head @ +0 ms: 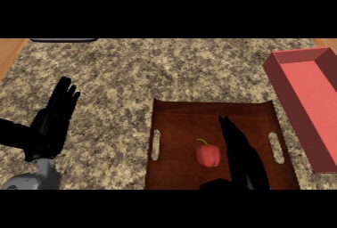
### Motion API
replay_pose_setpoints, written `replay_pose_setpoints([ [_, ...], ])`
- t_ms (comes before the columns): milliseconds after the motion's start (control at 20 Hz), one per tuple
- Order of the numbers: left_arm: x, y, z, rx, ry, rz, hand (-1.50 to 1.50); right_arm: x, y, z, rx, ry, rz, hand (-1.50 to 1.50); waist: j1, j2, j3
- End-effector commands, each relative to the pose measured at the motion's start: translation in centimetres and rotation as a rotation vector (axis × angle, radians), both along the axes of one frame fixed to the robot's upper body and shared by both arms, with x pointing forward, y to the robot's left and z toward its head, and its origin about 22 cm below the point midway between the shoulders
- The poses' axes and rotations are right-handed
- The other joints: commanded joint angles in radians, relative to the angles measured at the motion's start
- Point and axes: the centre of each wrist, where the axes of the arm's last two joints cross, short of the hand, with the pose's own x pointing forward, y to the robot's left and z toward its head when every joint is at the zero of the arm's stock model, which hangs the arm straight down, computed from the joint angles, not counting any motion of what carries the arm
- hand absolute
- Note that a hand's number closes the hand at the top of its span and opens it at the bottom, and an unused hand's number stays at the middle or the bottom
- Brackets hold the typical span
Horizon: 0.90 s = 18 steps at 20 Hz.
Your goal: Pick the bell pepper from the tray and place it in the cardboard box
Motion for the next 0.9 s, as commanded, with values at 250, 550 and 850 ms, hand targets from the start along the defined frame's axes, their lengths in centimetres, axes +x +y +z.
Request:
replay_pose_setpoints([
  [250, -1.4, 0.0, -0.9, 0.019, -0.011, 0.005, 0.0, 1.7, 1.0, -1.0, 0.003, 0.014, -0.002, -1.5, 0.002, 0.0, 0.0],
  [550, 0.1, -0.4, 0.7, -0.006, -0.006, -0.002, 0.0, 2.2, 0.3, -3.6, -0.011, 0.019, 0.019, -1.5, 0.001, 0.0, 0.0],
  [850, 0.3, -0.8, 0.8, -0.012, 0.005, 0.006, 0.0, 1.1, 1.2, -2.8, -0.033, 0.012, 0.027, -1.5, 0.0, 0.0, 0.0],
])
